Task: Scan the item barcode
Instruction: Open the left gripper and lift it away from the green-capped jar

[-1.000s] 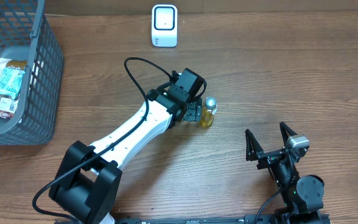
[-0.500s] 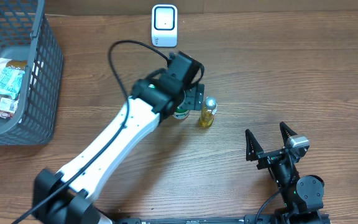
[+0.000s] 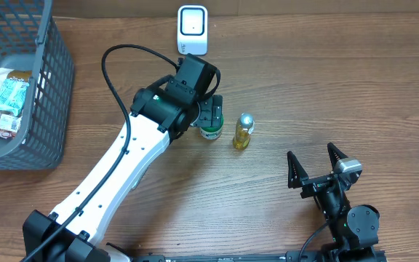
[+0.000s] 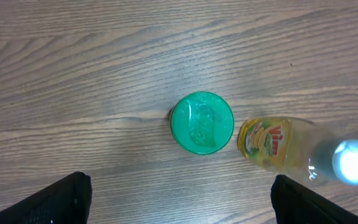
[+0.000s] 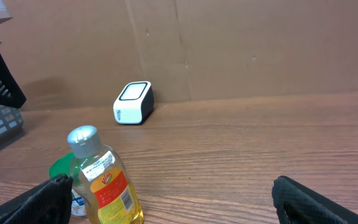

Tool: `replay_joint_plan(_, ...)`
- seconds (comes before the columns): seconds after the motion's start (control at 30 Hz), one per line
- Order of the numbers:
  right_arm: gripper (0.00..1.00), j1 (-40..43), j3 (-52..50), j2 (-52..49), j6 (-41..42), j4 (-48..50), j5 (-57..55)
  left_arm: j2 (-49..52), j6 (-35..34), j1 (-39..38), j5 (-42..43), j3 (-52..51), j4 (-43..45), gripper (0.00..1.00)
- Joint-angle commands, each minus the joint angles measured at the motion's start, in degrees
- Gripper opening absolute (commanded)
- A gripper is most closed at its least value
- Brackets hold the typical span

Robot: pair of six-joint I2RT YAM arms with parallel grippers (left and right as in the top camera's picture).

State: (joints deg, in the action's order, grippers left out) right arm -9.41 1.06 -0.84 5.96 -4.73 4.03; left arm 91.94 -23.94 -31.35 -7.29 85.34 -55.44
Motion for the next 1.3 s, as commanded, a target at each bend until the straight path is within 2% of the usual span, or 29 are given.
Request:
replay_joint_plan(0.0,1.0,0.2,-0.6,0.7,-0.2,0.1,-0.5,-0.3,2.1,0.3,0.3,0.7,-0.4,0.92)
replay_joint_plan(0.3,1.0,0.2,-0.6,0.7,-0.2,0.1,-0.5,-0.3,2.1,0.2,0.3,0.7,-0.5,0.84)
replay_joint_plan(0.93,1.0,0.2,-0.6,0.7,-0.2,0.1,-0.5,3.7,2.1,0.2,1.4,0.6,-1.1,0.83)
replay_joint_plan(1.17,1.0,0.2,-0.6,0.7,-0.2,0.1,-0.5,3.7,2.1,0.6,0.8,0.7,-3.1,0.77)
replay_joint_plan(1.27,1.0,0.2,-0.6,0.7,-0.2,0.1,-0.5,3.6,2.1,1.4,0.7,0.7,-4.8,0.77)
